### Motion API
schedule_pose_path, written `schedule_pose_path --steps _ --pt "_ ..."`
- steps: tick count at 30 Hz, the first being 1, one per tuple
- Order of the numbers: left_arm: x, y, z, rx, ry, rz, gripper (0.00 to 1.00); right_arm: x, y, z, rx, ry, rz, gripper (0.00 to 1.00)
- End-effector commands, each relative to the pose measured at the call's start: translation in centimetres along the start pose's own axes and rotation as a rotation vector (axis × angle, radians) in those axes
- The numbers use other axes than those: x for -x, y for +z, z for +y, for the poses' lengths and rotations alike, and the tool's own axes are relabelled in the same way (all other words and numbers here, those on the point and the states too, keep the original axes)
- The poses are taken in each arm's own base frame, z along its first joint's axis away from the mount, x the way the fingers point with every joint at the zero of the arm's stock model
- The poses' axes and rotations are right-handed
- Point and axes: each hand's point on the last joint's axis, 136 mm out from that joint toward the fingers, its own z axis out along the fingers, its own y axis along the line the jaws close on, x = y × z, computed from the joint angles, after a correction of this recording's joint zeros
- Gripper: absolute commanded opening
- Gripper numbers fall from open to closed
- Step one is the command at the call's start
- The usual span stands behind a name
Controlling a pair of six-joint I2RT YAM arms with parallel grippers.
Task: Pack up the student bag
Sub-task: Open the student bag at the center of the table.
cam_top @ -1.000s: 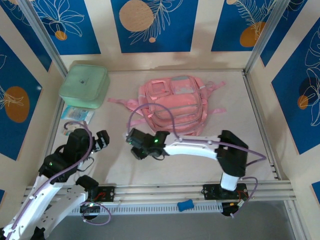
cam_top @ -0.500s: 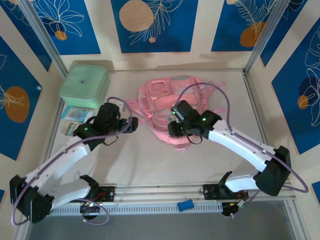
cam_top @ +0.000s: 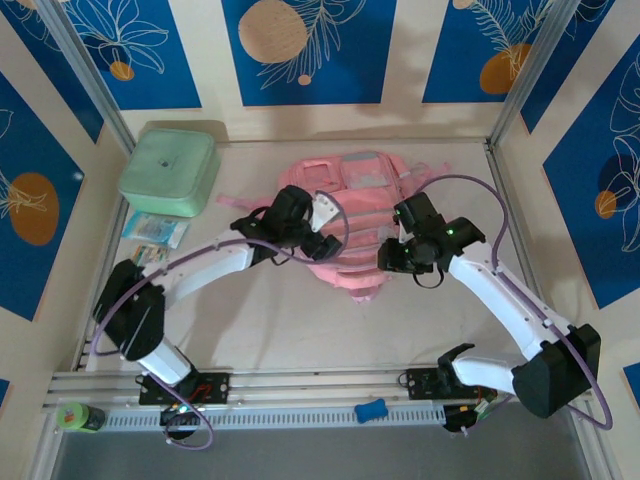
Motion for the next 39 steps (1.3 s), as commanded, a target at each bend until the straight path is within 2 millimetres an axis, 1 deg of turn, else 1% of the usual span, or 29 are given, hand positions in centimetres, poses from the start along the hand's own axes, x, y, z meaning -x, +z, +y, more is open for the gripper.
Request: schedule_pose_path --steps 1,3,5,9,12,15,18,22,24,25,27,29,33,37,39 --pt "1.4 1.1 -0.4 -0.029 0.132 0.011 0.79 -0.4 -0.5 0.5 0.073 0.008 0.016 0.36" --pt "0.9 2.2 -0.8 -0.052 0.155 0.039 0.75 -0.2 -0.4 0.3 0.069 0.013 0.013 0.36" --pt "0.5 3.1 -1.2 -0.069 0.168 0.064 0.74 -0.1 -0.2 0.2 0.077 0.021 0.013 0.36" --pt "-0.2 4.3 -1.3 -0.067 0.206 0.093 0.73 0.3 0.0 0.0 0.082 0.034 0.017 0.36" --pt "-0.2 4.9 -1.0 -0.051 0.227 0.099 0.74 0.5 0.4 -0.3 0.075 0.041 0.019 0.36" --pt "-0.1 5.6 0.7 0.029 0.233 0.138 0.74 0.6 0.6 -0.4 0.085 0.051 0.028 0.36" --pt "0.6 5.6 1.5 0.059 0.247 0.138 0.72 0.7 0.8 -0.4 0.083 0.041 0.029 0.35" --pt "3.1 4.1 1.5 0.009 0.221 0.064 0.71 0.8 0.8 -0.6 0.071 0.044 0.036 0.35" --pt "3.8 3.7 1.6 -0.01 0.208 0.051 0.7 0.9 0.8 -0.6 0.075 0.041 0.034 0.35" --pt "3.9 3.7 2.1 -0.003 0.198 0.052 0.7 0.9 0.8 -0.6 0.075 0.038 0.034 0.35" --pt "3.8 4.0 2.8 0.007 0.186 0.07 0.66 0.8 0.9 -0.6 0.075 0.04 0.037 0.35" --pt "3.3 4.6 2.8 0.004 0.177 0.095 0.63 0.6 0.8 -0.5 0.079 0.043 0.044 0.34" --pt "2.0 6.0 1.7 -0.047 0.179 0.117 0.6 0.7 0.5 -0.6 0.079 0.041 0.028 0.34" --pt "0.9 6.4 0.4 -0.042 0.261 0.142 0.6 0.8 0.1 -0.4 0.091 0.044 0.02 0.34" --pt "0.5 6.7 0.1 -0.022 0.306 0.148 0.61 0.8 0.1 -0.4 0.091 0.041 0.02 0.34"
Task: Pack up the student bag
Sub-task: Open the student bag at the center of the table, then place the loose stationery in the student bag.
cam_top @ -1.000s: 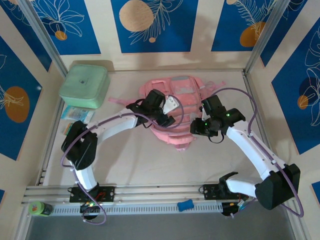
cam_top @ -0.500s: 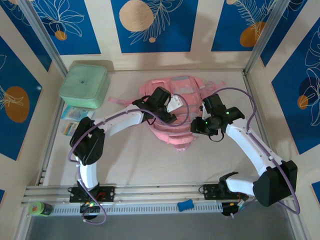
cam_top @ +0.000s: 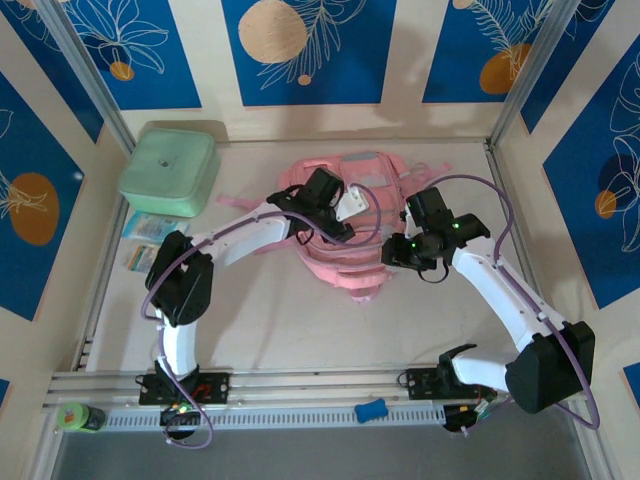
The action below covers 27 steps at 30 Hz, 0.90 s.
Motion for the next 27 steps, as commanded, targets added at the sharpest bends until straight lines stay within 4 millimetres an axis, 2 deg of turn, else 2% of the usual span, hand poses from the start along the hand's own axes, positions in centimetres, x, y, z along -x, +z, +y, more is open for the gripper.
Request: schedule_pose_path --steps 1,5,7,14,17,20,23,25,27 --pt "-0.8 1.1 -0.1 0.049 0.08 0.023 0.59 -0.3 -0.5 0.3 0.029 -0.012 0.006 0.34" --pt "-1.4 1.5 1.6 0.148 0.077 0.048 0.48 -0.5 -0.5 0.4 0.034 -0.01 0.01 0.33" --pt "-1.1 1.3 2.2 0.18 0.081 0.044 0.4 -0.4 -0.6 0.2 0.024 -0.01 0.005 0.33" --pt "0.1 0.7 3.7 0.214 0.056 0.017 0.35 -0.6 -0.8 0.1 0.024 -0.01 0.013 0.32" --pt "0.0 1.3 4.2 0.224 0.016 0.026 0.3 -0.5 -0.8 0.4 0.038 -0.007 0.018 0.32" --pt "0.5 1.5 4.4 0.229 -0.045 0.006 0.17 -0.4 -0.6 1.0 0.063 0.0 0.032 0.31" --pt "2.6 -0.1 4.3 0.218 -0.132 -0.049 0.0 -0.3 -0.6 1.8 0.088 -0.01 0.044 0.31" --pt "4.3 -1.9 4.3 0.226 -0.181 -0.101 0.0 -0.2 -0.6 2.3 0.091 -0.029 0.045 0.31" --pt "5.7 -3.5 3.6 0.201 -0.234 -0.156 0.0 0.1 -0.4 2.5 0.094 -0.042 0.052 0.32"
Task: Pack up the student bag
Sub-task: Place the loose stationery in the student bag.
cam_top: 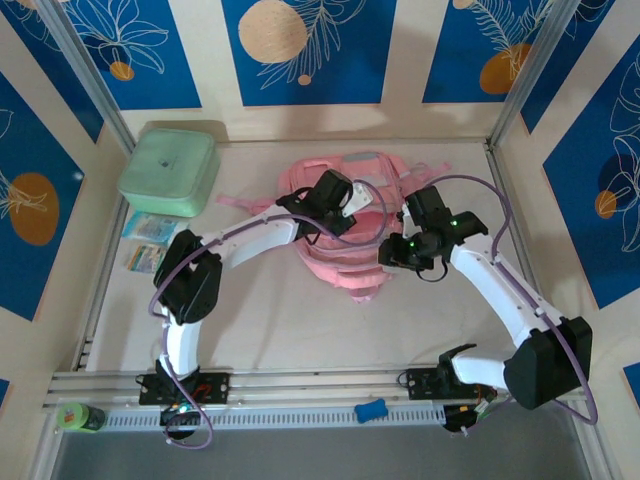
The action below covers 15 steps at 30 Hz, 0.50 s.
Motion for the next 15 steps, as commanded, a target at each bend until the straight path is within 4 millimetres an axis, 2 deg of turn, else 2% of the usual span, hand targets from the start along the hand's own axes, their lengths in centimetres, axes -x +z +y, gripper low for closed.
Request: schedule_pose_path --steps 1,5,11,15 --pt "5.2 -4.7 0.8 0.011 -0.155 -0.157 0.0 0.6 -0.5 1.5 0.053 -0.032 0.01 0.32" --pt "6.0 -6.4 -1.1 -0.014 -0.217 -0.2 0.0 2.7 0.0 2.2 0.062 -0.037 -0.024 0.32" --pt "6.3 -7.7 -1.9 -0.028 -0.418 -0.209 0.0 6.0 3.1 0.7 -0.011 0.062 -0.047 0.33" --pt "6.5 -7.6 -2.1 -0.049 -0.501 -0.229 0.0 8.5 4.7 1.9 0.02 0.109 -0.078 0.37"
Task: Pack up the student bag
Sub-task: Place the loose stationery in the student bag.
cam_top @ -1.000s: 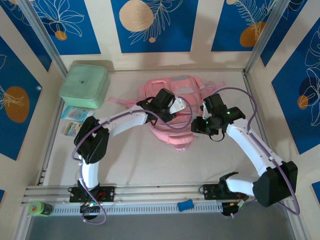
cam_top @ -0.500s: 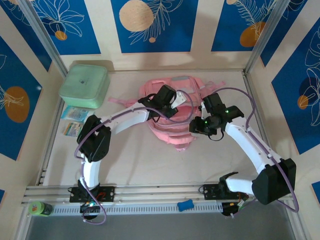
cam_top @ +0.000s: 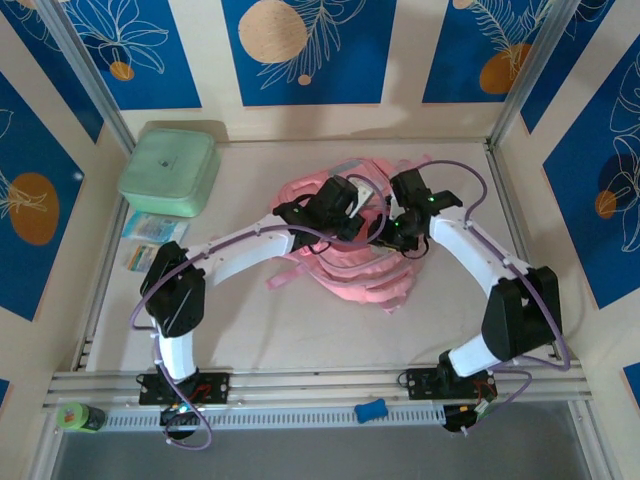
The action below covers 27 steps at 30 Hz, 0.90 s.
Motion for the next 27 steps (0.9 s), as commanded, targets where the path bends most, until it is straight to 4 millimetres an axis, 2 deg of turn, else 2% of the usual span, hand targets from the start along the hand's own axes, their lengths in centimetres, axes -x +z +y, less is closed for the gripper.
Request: schedule_pose_path --steps 1,4,7,9,13,16,18,21,24,27 --pt "4.5 -3.1 -0.6 -0.04 -0.143 -0.166 0.0 3.2 0.6 1.6 0.034 0.056 -0.079 0.37" --pt "4.3 -3.3 0.1 -0.007 -0.191 -0.159 0.0 4.1 1.2 2.0 0.027 0.118 -0.094 0.43" --pt "4.2 -3.6 0.3 -0.008 -0.19 -0.175 0.0 4.0 1.2 3.6 0.13 0.126 -0.107 0.54" --pt "4.0 -3.5 0.3 -0.007 -0.183 -0.171 0.0 3.4 0.9 4.3 0.197 0.141 -0.097 0.55" --pt "4.1 -3.7 0.0 -0.023 -0.187 -0.17 0.0 2.3 0.1 4.3 0.273 0.177 -0.081 0.55" --pt "4.1 -3.6 -0.2 -0.034 -0.188 -0.172 0.0 1.4 0.5 3.6 0.28 0.199 -0.072 0.45" --pt "4.2 -3.6 -0.3 -0.039 -0.191 -0.17 0.0 1.1 1.5 2.6 0.247 0.233 -0.058 0.35" --pt "4.2 -3.7 -0.4 -0.044 -0.193 -0.171 0.0 1.3 2.8 2.7 0.27 0.253 -0.042 0.23" --pt "4.1 -3.6 -0.4 -0.049 -0.201 -0.167 0.0 2.1 3.2 5.2 0.365 0.227 -0.029 0.17" --pt "4.0 -3.7 -0.1 -0.035 -0.223 -0.17 0.0 2.7 2.4 8.5 0.477 0.154 -0.069 0.13"
